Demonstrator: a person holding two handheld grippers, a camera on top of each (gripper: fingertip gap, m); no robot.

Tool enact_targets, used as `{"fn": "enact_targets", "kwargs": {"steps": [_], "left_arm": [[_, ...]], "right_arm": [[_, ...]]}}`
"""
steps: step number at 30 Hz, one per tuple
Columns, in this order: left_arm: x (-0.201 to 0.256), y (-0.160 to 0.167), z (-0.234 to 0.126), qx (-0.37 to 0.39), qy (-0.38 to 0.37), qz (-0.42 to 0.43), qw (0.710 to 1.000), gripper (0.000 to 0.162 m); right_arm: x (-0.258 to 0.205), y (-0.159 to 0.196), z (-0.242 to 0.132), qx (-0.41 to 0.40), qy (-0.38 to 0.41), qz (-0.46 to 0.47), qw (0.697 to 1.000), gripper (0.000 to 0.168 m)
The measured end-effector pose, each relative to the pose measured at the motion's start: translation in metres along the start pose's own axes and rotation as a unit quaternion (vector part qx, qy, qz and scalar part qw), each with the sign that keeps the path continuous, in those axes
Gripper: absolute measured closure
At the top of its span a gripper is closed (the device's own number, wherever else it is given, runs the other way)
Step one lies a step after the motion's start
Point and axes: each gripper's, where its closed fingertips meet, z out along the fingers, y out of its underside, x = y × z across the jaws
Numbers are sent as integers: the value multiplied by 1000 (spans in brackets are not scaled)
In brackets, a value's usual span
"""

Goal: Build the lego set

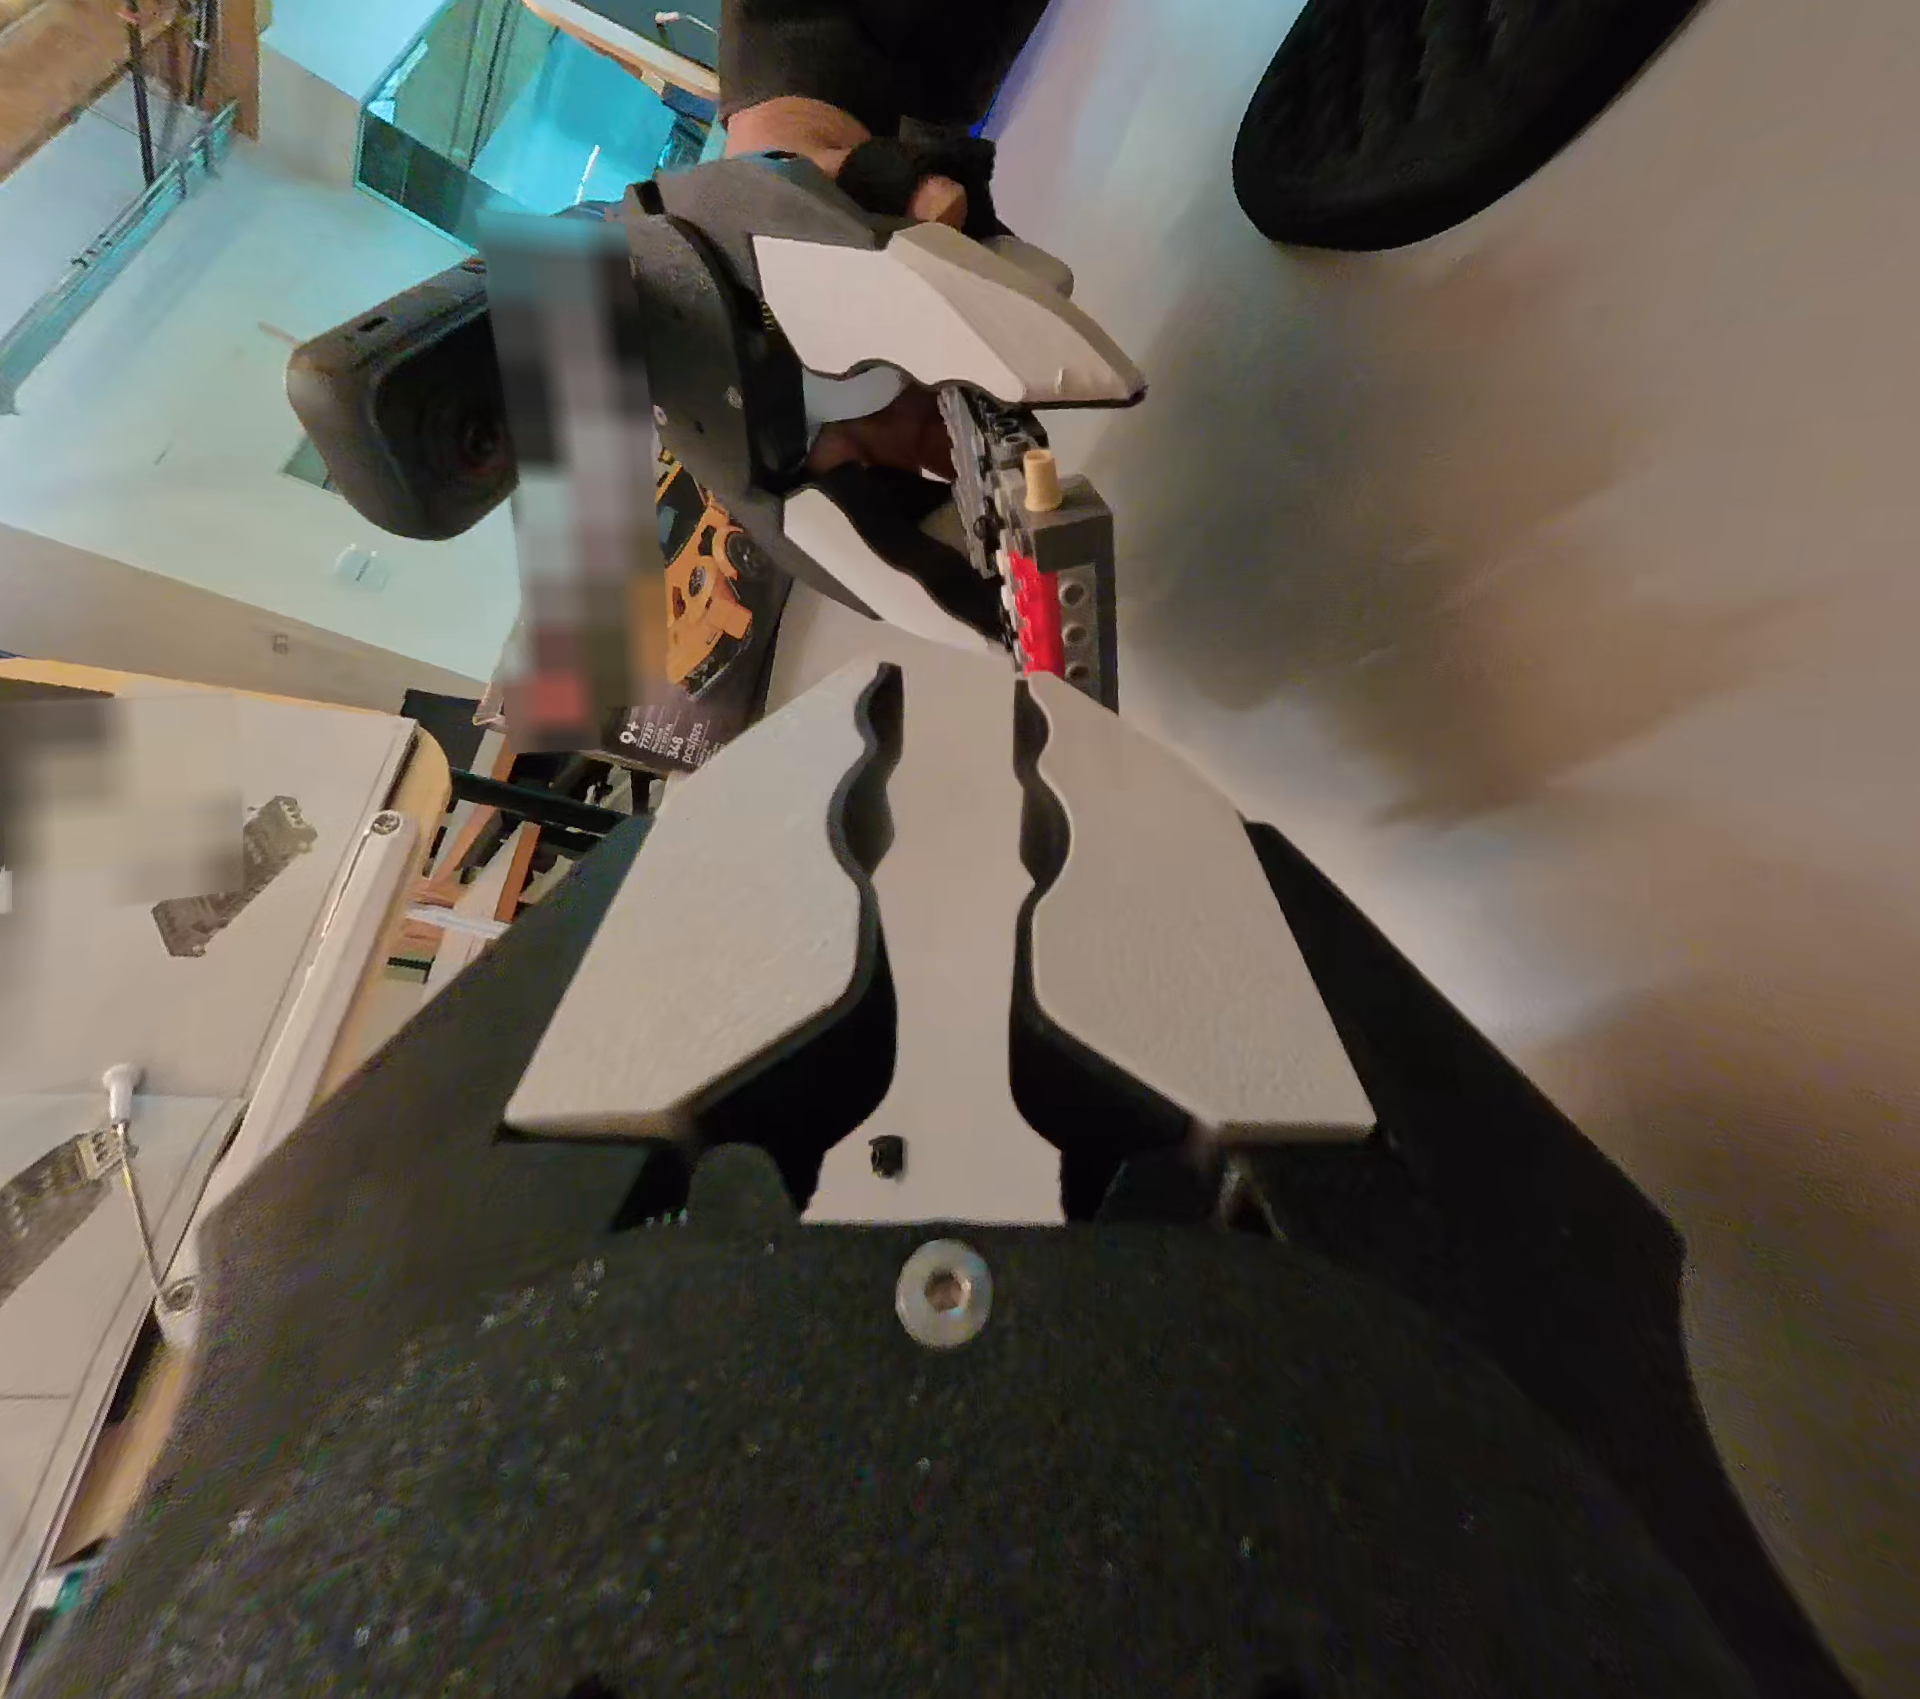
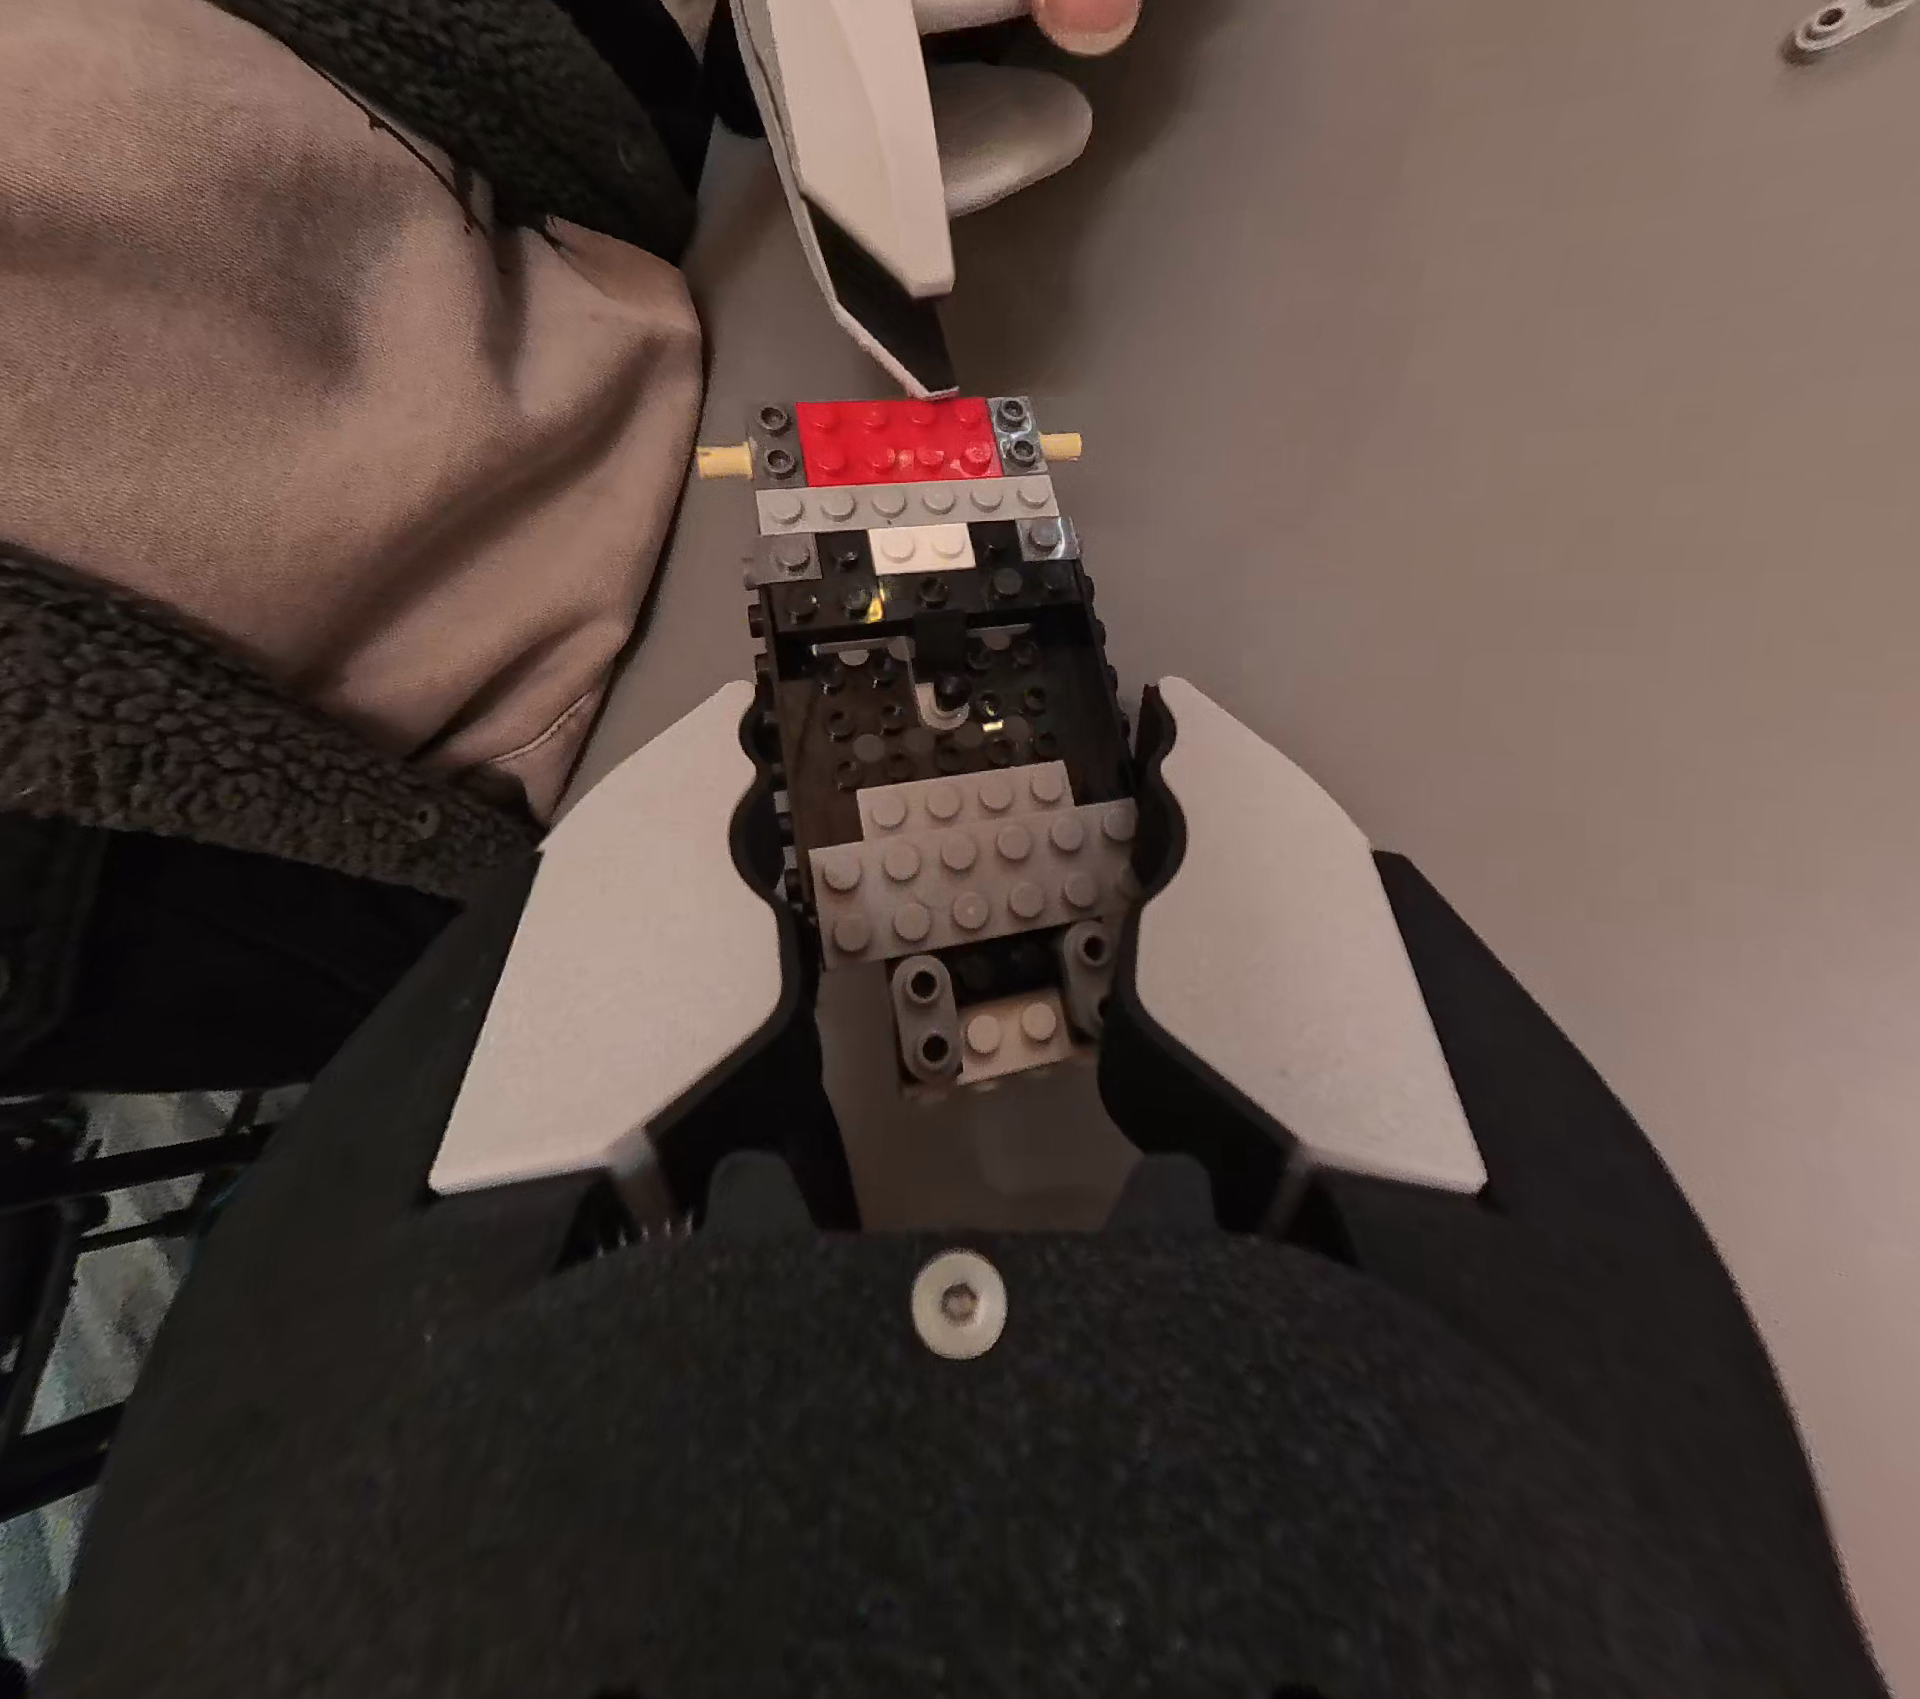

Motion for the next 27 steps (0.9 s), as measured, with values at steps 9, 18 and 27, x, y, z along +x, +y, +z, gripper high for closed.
{"fn": "enact_targets", "kwargs": {"steps": [9, 18, 27], "left_arm": [[7, -5, -2, 14, 28, -1, 999, 136], [3, -4, 1, -10, 12, -13, 1000, 146], [-11, -10, -5, 12, -6, -65, 998, 147]], "right_arm": [[0, -5, -7, 24, -6, 11, 1000, 102], [-2, -17, -1, 41, -18, 6, 999, 102], [-7, -38, -17, 102, 22, -30, 994, 99]]}}
